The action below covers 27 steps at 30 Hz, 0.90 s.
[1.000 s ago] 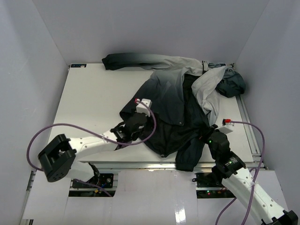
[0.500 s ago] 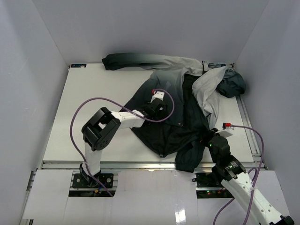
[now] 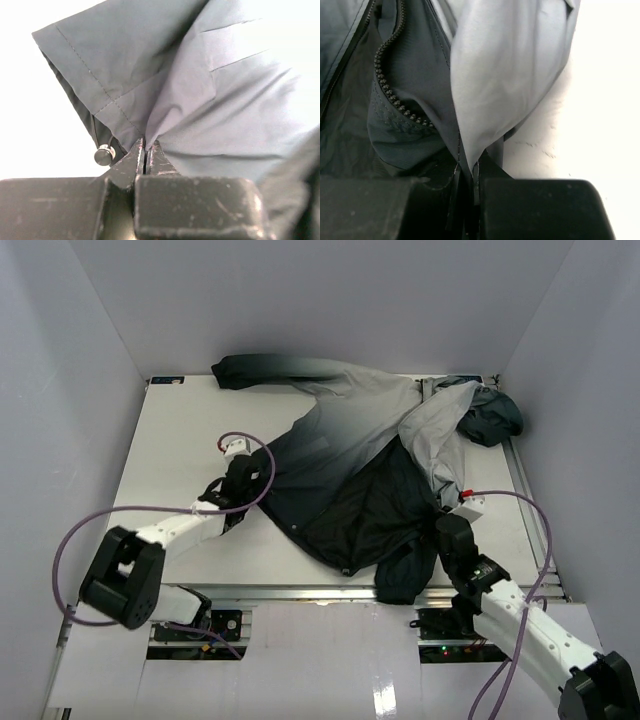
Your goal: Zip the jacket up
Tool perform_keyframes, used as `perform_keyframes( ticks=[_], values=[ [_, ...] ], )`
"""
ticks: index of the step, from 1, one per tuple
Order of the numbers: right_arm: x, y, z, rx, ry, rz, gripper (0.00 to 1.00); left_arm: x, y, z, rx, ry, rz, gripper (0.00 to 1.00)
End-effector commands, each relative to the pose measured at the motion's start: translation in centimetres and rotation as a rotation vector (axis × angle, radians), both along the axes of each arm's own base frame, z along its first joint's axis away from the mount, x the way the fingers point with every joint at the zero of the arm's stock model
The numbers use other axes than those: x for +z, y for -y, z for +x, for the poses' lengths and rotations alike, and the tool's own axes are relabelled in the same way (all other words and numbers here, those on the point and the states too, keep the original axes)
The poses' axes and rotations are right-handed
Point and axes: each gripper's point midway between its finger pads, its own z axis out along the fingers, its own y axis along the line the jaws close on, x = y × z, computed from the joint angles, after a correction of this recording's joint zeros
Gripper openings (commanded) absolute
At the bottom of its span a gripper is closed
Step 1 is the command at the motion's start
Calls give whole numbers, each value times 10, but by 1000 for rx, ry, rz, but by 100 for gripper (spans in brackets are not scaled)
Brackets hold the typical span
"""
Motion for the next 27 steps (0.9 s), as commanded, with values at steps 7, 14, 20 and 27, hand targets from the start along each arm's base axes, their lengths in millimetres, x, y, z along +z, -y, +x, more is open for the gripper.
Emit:
perform_keyframes(
  ticks=[7,14,20,27],
  values=[
    [35,-70,72,300,76,-92,8,6,-43,-57,197,71,-176,0],
    [14,-92,115,429,-62,-218,9,-6,-42,-79,184,105,-302,0],
    [18,-87,90,464,-61,-201,30,10,-14,-80,6,106,-332,44],
    [56,-95,63,539,43,-108,50,71,5,-69,-122,173,-327,74]
  ],
)
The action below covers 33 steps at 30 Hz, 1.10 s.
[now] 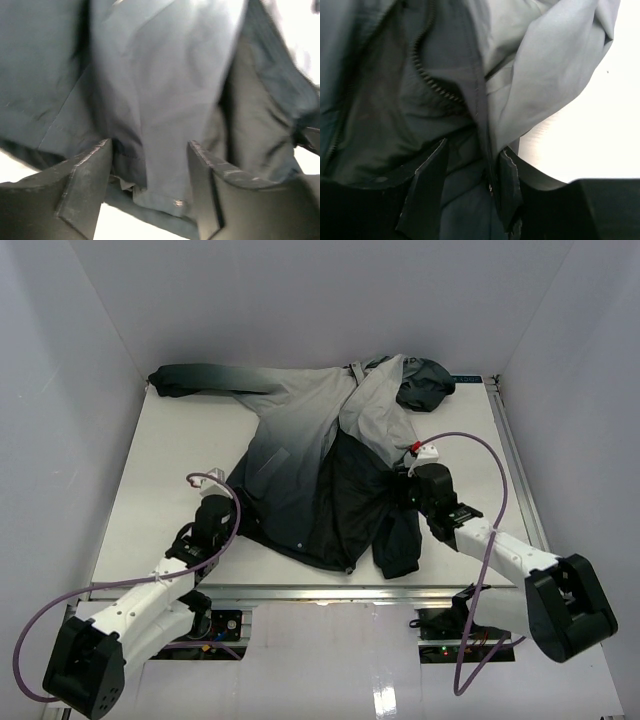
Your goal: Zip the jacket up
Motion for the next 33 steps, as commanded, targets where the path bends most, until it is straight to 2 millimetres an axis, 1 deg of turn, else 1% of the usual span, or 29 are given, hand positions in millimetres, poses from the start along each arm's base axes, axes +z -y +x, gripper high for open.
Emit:
perform_keyframes(
  ticks=[1,4,5,7,8,9,11,12,15,16,20,21,24,28,31,33],
  values=[
    [28,-14,-14,96,63,84,50,57,19,10,-109,98,-9,75],
    [37,-13,-14,91,84,92,45,72,30,10,-177,115,-18,76],
    [39,-13,-13,89,85,91,45,77,38,7,-220,117,-39,76],
    [39,-10,-11,71,80,77,37,92,54,2,-316,140,-82,76],
    [38,-9,-11,67,78,71,34,97,59,-1,-353,146,-88,76],
    [38,-8,-11,64,76,67,33,101,63,-2,-380,151,-89,76],
    [37,-6,-11,58,70,60,32,112,64,-1,-387,172,-86,76],
    [36,-4,-12,48,64,54,34,115,64,-2,-394,180,-85,77],
    [35,8,-9,-19,51,27,49,120,69,-6,-424,189,-103,77],
    [37,12,-9,-43,53,18,51,122,71,-7,-437,195,-118,77],
    [49,14,-8,-57,79,28,52,116,79,-9,-474,212,-162,77],
    [50,13,-8,-52,81,33,52,111,80,-11,-476,203,-175,77],
    [43,10,-9,-34,62,32,51,93,83,-16,-500,185,-189,77],
    [25,8,-7,-32,35,21,51,73,84,-16,-504,163,-183,77],
    [13,7,-7,-22,24,9,42,59,87,-15,-512,149,-179,77],
    [13,7,-5,-20,21,-1,33,53,90,-13,-526,129,-174,77]
  ],
)
